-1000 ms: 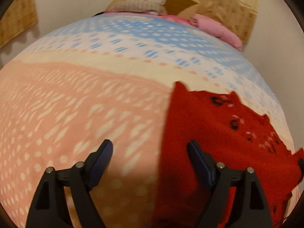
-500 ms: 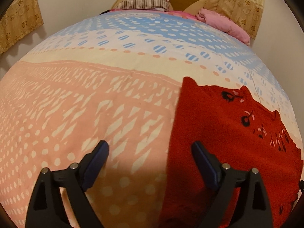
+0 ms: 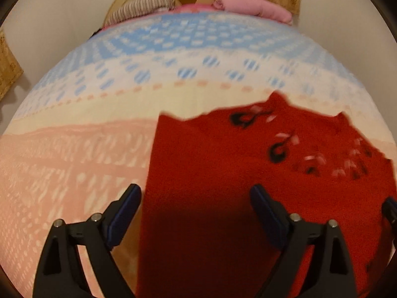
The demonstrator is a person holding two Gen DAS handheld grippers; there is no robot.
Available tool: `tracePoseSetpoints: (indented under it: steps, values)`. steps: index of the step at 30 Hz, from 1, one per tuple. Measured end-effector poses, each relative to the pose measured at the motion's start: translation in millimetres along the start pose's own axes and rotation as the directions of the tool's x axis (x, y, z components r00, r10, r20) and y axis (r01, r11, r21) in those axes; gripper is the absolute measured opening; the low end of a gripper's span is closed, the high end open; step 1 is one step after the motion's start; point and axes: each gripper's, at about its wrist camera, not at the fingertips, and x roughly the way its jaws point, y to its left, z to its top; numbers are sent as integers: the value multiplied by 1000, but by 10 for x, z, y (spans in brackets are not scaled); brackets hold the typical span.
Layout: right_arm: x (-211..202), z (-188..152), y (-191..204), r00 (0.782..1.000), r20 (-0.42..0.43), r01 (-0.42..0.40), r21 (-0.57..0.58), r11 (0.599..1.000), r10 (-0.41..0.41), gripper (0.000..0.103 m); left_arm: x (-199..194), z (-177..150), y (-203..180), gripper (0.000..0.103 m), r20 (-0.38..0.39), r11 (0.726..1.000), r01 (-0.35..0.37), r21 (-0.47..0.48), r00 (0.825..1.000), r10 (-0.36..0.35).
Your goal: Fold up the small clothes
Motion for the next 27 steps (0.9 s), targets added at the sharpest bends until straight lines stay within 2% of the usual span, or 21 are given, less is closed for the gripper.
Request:
tracePoseSetpoints:
  steps: [1,2,3,5,10,14,16,19,27]
  values:
    - [159,-15,-7,999,-41,-10,4,1000,10,29,30,-9,40,103,16,1000,-5,-21,1000,5]
    - [228,-33,-15,999,-46,-12,8,1000,13,29,63,-6,84,103,17,999,4,-41,1000,-3]
    - [245,-34,-29,1000,-9,-22,21,1000,22,30,82,3,120,103,10,998,21,-57,1000,-21]
    - [299,36,-112,999,-8,-53,81,995,53,30,125,26,151,103,6,997,29,-76,1000,-28]
    - [437,147,-113,999,-3,-45,112,993,46,30,67,-13,39,103,19,998,-8,-56,1000,9]
    - [357,149,-103,999,-7,-30,110,993,31,30,-114,-63,35,103,32,999,-48,-16,998,49]
    - [172,113,-130,999,15,-31,146,989,30,30,-208,-109,29,103,54,997,-71,21,996,70]
    - [-221,19,-166,994,102,-63,177,982,46,31,-352,-195,26,103,89,992,-106,64,991,100]
    - [-1046,-208,-172,984,179,-36,134,990,12,32,-744,-403,48,103,133,990,-67,125,990,50]
